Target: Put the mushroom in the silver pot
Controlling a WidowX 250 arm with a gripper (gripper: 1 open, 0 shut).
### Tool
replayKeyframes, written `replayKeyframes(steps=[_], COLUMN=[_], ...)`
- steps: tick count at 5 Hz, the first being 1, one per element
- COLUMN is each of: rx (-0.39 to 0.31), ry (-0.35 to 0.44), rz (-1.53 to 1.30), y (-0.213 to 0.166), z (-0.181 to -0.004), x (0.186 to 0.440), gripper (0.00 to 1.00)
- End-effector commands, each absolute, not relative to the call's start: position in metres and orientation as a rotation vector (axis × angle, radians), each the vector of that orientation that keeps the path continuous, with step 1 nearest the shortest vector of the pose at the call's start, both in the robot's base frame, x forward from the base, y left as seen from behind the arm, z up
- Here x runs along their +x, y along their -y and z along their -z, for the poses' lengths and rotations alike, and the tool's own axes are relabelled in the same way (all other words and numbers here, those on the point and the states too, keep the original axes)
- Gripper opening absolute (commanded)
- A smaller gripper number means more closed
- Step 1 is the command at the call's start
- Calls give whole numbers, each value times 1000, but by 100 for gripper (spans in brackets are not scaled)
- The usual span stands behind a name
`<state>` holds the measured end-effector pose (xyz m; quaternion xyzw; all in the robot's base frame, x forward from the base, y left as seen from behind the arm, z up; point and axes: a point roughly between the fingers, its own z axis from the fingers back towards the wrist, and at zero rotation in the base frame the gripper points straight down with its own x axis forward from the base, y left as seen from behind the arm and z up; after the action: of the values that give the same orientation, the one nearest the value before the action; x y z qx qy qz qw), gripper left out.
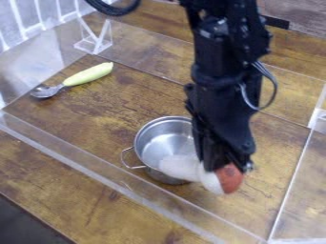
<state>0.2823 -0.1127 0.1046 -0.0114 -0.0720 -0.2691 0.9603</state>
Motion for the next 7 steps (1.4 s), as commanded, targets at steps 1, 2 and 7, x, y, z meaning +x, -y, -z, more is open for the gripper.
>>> replayKeyframes(steps=[1, 2, 7], rx=[-23, -36, -96], ry=[218, 211, 200], rz=[466, 413, 180], y=[97, 82, 65], z=[-129, -127, -126], x=[285, 284, 294], gripper=[0, 0, 100])
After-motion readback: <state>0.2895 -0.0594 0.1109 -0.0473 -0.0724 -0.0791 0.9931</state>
